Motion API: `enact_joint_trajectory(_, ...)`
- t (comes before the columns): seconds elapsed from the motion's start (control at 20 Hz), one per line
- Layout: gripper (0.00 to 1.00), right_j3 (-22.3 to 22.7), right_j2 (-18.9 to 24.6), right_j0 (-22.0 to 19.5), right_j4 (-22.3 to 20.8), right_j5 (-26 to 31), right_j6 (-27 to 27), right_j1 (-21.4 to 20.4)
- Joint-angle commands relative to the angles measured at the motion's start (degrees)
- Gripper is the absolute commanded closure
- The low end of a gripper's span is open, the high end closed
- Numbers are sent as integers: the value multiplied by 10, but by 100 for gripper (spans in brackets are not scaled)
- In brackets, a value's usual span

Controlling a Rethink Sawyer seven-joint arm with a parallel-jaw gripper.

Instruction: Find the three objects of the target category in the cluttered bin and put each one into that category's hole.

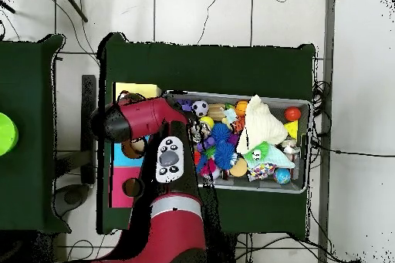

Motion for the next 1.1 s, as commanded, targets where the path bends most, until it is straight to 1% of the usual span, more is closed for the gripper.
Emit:
enact_joint_trajectory(0.05, 100, -10, 31, -26, -65, 90, -119, -13)
enact_joint_trajectory(0.2, 100, -15, 63, -67, -71, 84, -147, 3)
enact_joint_trajectory(0.3, 100, -24, 79, -82, -76, 80, -146, 21)
enact_joint_trajectory(0.45, 100, -22, 85, -87, -80, 80, -131, 20)
enact_joint_trajectory(0.55, 100, -6, 87, -89, -82, 90, -124, -3)
enact_joint_trajectory(0.75, 100, 24, 118, -118, -70, 139, -144, -57)
enact_joint_trajectory(0.85, 100, 39, 126, -127, -68, 153, -145, -79)
enact_joint_trajectory(1.0, 100, 54, 133, -134, -67, 170, -136, -100)
enact_joint_trajectory(1.1, 100, 60, 132, -130, -68, 178, -123, -111)
